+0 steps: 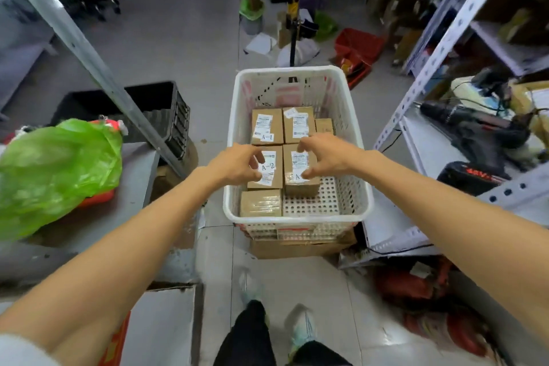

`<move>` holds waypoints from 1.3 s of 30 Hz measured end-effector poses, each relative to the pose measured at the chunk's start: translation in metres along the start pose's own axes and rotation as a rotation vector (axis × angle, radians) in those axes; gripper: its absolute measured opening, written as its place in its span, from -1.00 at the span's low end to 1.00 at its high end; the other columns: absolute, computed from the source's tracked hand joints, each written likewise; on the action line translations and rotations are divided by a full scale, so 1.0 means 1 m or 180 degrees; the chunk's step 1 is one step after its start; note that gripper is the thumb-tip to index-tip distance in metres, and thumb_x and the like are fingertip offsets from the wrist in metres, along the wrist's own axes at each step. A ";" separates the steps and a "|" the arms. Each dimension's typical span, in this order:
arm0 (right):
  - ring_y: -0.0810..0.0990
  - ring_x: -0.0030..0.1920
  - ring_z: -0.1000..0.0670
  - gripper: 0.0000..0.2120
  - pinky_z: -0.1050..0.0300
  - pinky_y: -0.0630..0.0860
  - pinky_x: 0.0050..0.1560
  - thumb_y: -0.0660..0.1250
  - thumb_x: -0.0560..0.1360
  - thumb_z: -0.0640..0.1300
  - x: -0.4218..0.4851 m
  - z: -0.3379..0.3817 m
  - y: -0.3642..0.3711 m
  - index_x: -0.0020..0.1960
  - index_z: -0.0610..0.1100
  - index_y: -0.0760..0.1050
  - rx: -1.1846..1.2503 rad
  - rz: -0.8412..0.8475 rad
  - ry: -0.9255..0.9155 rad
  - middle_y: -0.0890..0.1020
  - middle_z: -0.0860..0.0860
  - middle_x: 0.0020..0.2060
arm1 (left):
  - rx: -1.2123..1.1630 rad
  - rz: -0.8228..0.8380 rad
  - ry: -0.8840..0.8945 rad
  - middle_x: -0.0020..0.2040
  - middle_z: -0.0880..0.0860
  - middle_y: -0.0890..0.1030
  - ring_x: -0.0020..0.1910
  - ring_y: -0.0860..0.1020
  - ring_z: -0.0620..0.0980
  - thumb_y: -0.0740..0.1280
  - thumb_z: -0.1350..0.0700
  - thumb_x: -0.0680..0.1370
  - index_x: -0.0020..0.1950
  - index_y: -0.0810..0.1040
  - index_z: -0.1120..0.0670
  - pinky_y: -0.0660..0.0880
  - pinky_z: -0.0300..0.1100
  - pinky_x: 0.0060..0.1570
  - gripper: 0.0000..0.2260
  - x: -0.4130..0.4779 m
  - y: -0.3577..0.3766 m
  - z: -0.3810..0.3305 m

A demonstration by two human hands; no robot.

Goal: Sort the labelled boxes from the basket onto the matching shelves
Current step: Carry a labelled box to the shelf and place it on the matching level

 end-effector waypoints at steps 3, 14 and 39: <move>0.46 0.26 -0.06 -0.39 -0.06 0.46 0.25 0.49 0.39 0.07 0.035 -0.018 0.017 0.34 -0.12 0.38 0.0026 0.0082 0.0151 0.48 -0.06 0.30 | -0.0039 0.0140 0.0020 0.05 0.02 0.63 0.00 0.59 0.00 0.44 0.09 0.47 0.20 0.52 0.08 0.55 -0.04 0.06 -0.68 0.033 0.009 0.028; 0.42 0.30 -0.12 -0.31 -0.08 0.47 0.22 0.47 0.39 0.06 0.116 -0.026 0.117 0.41 -0.12 0.29 0.0116 0.0785 0.0279 0.42 -0.10 0.33 | -0.0049 0.0786 0.0009 0.10 0.01 0.62 0.06 0.56 0.00 0.41 0.09 0.49 0.25 0.49 0.05 0.51 0.00 0.13 -0.65 0.103 0.079 0.083; 0.29 0.36 -0.30 0.14 -0.22 0.26 0.40 0.55 0.27 0.04 0.189 -0.024 0.313 0.53 -0.31 -0.12 -0.1032 0.1238 -0.0230 0.27 -0.29 0.37 | -0.0317 0.0541 -0.0220 0.19 0.15 0.51 0.15 0.48 0.14 0.34 0.14 0.51 0.31 0.46 0.13 0.43 0.00 0.15 -0.63 0.169 0.158 0.139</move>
Point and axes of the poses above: each hand's wrist, its own x-axis towards the middle knuckle, its own y-axis out of the palm, z = x × y, the point moved 9 cm from there along x, towards the middle knuckle
